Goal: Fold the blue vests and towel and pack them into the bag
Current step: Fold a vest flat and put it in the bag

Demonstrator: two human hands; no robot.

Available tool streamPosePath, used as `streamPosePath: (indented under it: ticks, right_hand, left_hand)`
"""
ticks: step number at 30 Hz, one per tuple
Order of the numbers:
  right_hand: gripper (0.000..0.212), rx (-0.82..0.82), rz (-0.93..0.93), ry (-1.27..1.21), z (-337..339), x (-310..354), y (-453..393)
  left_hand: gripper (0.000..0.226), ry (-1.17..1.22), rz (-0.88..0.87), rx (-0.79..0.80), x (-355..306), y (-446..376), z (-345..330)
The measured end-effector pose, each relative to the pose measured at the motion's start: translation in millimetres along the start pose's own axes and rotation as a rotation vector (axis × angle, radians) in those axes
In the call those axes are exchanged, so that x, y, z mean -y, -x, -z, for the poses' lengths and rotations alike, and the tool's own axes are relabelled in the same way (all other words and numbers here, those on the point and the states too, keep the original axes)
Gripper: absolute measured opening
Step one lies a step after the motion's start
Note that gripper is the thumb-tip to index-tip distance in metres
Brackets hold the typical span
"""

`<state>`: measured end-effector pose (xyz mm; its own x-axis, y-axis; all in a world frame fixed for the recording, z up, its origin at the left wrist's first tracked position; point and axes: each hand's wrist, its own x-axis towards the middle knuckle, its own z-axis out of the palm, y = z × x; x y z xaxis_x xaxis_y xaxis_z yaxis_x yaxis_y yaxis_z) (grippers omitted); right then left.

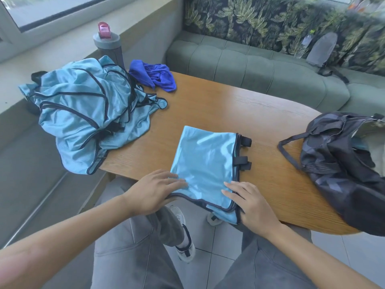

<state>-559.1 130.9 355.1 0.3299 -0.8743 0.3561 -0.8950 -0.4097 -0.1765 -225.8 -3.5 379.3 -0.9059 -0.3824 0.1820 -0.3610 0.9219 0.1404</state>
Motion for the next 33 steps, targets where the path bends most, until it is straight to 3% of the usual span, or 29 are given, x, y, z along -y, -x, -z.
streamPosePath:
  ticks: [2,5,8,11,14,17,20,23,29,33]
  right_hand:
    - [0.032,-0.062,0.008,-0.044,3,5,-1]
    - [0.027,-0.063,-0.130,-0.190,6,9,-8]
    - [0.025,-0.069,-0.385,-0.398,26,11,-38]
    - [0.005,-0.173,-0.650,-0.555,45,4,-84]
    - [0.015,-0.104,-0.928,-0.553,33,-18,-112]
    - [0.029,-0.073,-1.083,-0.453,15,-27,-113]
    - [0.018,-0.073,-1.089,-0.442,13,-26,-111]
    - [0.030,-0.089,-1.076,-0.494,14,-27,-106]
    - [0.036,-0.095,-1.019,-0.581,21,-32,-105]
    - [0.053,-0.101,-0.965,-0.641,23,-33,-104]
  left_hand:
    - [0.055,0.192,0.112,0.085,-1,-10,20]
    - [0.038,0.456,0.268,0.106,2,-31,43]
    - [0.044,0.746,0.489,-0.029,11,-57,59]
    - [0.042,0.927,0.660,-0.131,31,-92,63]
    - [0.043,0.937,0.870,-0.148,53,-129,47]
    - [0.030,0.723,0.986,-0.004,58,-144,20]
    - [0.019,0.491,0.965,-0.036,49,-142,9]
    - [0.015,0.436,0.916,-0.110,45,-142,8]
    - [0.034,0.596,0.995,-0.182,35,-134,10]
    - [0.058,0.835,0.931,-0.232,30,-115,3]
